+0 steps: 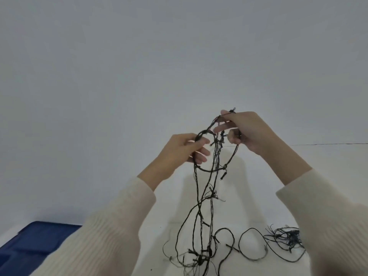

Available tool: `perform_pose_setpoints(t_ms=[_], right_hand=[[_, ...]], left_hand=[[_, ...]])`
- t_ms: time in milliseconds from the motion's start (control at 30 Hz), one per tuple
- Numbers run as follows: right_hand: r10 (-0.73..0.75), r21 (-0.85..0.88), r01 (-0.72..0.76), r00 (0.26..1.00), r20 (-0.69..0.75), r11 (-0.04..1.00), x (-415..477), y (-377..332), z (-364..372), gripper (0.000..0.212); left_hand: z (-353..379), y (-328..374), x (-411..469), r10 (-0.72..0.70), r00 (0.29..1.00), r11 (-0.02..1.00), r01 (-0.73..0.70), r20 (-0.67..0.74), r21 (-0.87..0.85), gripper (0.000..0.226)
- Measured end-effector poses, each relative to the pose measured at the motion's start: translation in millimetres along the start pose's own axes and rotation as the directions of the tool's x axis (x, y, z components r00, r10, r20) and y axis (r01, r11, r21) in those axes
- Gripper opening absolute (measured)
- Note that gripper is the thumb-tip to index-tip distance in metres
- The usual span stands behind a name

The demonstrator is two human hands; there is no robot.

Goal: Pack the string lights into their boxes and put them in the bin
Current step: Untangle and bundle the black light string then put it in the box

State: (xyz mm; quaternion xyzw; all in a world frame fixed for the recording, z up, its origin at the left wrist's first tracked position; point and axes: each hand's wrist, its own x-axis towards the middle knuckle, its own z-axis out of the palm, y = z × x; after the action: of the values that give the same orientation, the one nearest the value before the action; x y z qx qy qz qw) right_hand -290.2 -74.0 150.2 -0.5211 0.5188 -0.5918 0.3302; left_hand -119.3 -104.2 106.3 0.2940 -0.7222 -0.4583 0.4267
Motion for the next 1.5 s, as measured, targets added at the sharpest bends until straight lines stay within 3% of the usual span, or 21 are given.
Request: perform_pose_setpoints(t_ms=[167, 267, 400, 533, 600, 667, 767, 833, 933, 1000, 1100, 1267, 1400, 1500], right_hand=[[-0.08, -0.288, 0.047, 0.991, -0.104, 0.957, -5.5, 3.3, -17.0, 0.037], [-0.129, -0.361, 0.085, 0.987, -0.099, 0.929, -8.5, -0.1, -21.6, 0.039], [-0.073, 0.099, 0.08, 0.995, -0.069, 0.992, -11.5, -13.2, -24.7, 0.035], [-0.089, 0.518, 0.116, 0.993, -0.077, 0.847, -15.4, -23.9, -31.3, 0.029], [-0.076, 0.631, 0.094, 0.996, -0.055, 0.77, -15.8, -26.8, -31.5, 0.025], [-0.06, 0.568, 0.068, 0.998, -0.034, 0.82, -16.0, -26.9, -29.2, 0.023], [-0.037, 0.33, 0.006, 0.995, 0.088, 0.944, -17.4, -21.1, -23.9, 0.024], [-0.004, 0.206, -0.038, 0.98, 0.2, 0.978, -19.1, -15.8, -18.6, 0.023], [0.045, 0.158, -0.092, 0.958, 0.282, 0.983, -20.0, -6.9, -8.3, 0.019], [0.037, 0.187, -0.085, 0.969, 0.242, 0.979, -18.9, 0.5, -2.1, 0.017], [-0.017, 0.344, 0.01, 1.0, 0.018, 0.939, -14.5, 10.5, 0.7, 0.015], [-0.038, 0.568, 0.213, 0.952, -0.303, 0.795, -7.1, 16.9, -8.6, 0.015], [-0.031, 0.554, 0.266, 0.918, -0.396, 0.789, -5.8, 19.2, -13.2, 0.019], [-0.024, 0.539, 0.22, 0.937, -0.347, 0.813, -4.4, 22.8, -10.6, 0.018]], left_hand=[[-20.0, 18.3, 8.4, -0.138, 0.99, 0.95, 0.144, 0.041, -0.276, 0.019], [-27.6, 22.0, 13.7, -0.183, 0.981, 0.934, 0.195, 0.068, -0.3, 0.024], [-36.4, 16.1, 18.0, -0.228, 0.97, 0.944, 0.24, 0.079, -0.226, 0.03], [-41.2, 4.0, 16.3, -0.284, 0.958, 0.943, 0.286, 0.036, -0.172, 0.026], [-41.3, -2.1, 14.6, -0.292, 0.956, 0.95, 0.288, -0.018, -0.12, 0.023], [-41.4, -5.7, 14.1, -0.315, 0.948, 0.944, 0.307, -0.051, -0.121, 0.021], [-41.4, -2.8, 15.8, -0.345, 0.933, 0.934, 0.33, -0.105, -0.139, 0.025], [-39.8, 1.6, 17.4, -0.324, 0.935, 0.946, 0.319, -0.144, -0.06, 0.021], [-36.9, 10.0, 18.5, -0.303, 0.947, 0.949, 0.289, -0.108, -0.129, 0.026], [-36.5, 14.8, 19.0, -0.281, 0.955, 0.95, 0.264, -0.09, -0.165, 0.034], [-37.1, 19.5, 20.2, -0.251, 0.956, 0.957, 0.221, -0.151, -0.188, 0.029], [-47.4, 18.5, 19.9, -0.281, 0.935, 0.938, 0.22, -0.216, -0.267, 0.022], [-55.8, 17.2, 20.1, -0.318, 0.923, 0.882, 0.206, -0.214, -0.425, 0.023], [-56.6, 15.0, 21.6, -0.275, 0.932, 0.911, 0.174, -0.236, -0.373, 0.019]])
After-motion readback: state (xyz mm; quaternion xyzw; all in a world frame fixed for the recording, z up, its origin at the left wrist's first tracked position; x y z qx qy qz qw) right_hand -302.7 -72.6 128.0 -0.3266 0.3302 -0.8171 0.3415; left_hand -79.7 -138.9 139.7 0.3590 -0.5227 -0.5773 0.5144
